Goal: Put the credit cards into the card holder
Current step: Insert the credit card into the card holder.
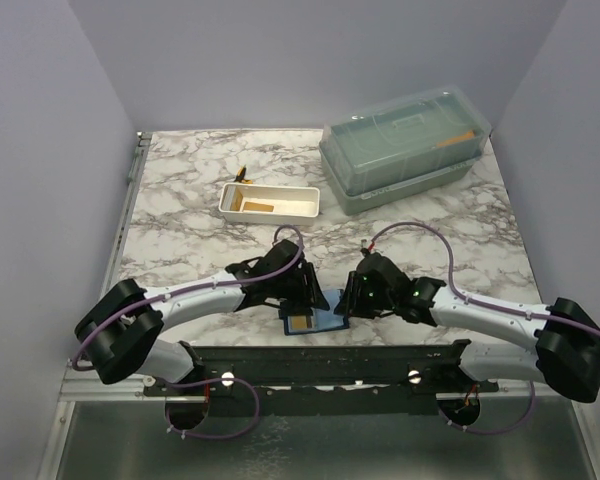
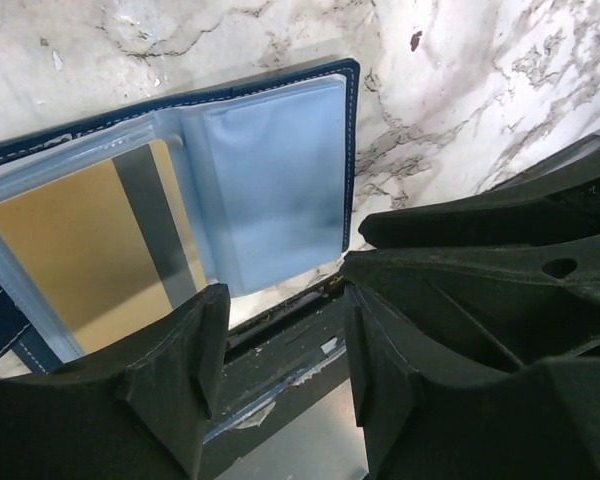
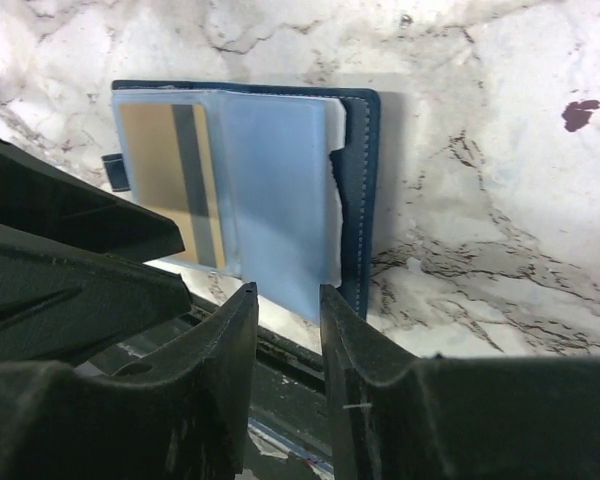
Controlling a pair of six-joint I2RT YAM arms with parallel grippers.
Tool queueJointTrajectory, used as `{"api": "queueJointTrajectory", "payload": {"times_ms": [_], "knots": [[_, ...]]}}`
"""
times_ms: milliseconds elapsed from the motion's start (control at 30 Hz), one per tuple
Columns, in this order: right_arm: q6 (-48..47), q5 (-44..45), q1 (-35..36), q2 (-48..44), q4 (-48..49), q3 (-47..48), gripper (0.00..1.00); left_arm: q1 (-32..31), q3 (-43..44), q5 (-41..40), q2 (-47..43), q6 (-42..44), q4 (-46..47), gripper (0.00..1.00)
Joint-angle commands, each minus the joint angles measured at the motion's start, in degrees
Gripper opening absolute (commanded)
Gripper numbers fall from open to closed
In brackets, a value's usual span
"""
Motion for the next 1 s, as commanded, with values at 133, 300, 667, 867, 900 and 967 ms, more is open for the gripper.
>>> {"api": "queueJointTrajectory", "payload": {"times_ms": [133,300,667,867,900,967], "knots": [[1.16,-1.42,-0.68,2.14,2.6,-2.68,0.3,-0.95,1.5,0.29,5.46,0.3,4.22,0.44],[1.25,-2.44,-0.68,3.8,2.52,-1.88,0.24,-1.01,-0.17,-0.97,5.2,-0.32,4.78,0.35],[0.13,-3.63,-0.68,2.18,0.15,-0.4,0.3,-1.03,-2.23,-1.78,4.48,-0.1,6.05,0.3],[0.39,-4.61,-0.64,3.28,1.39,0.15,0.26,-1.02,-3.22,-1.84,4.25,-0.33,6.18,0.28],[0.25,-4.96,-0.61,3.48,2.1,-0.06,0.24,-1.03,-3.36,-1.91,4.26,-0.28,6.17,0.28],[0.12,-4.88,-0.65,3.8,2.26,-0.15,0.21,-1.08,-3.6,-2.1,4.55,-0.35,6.22,0.27]]}}
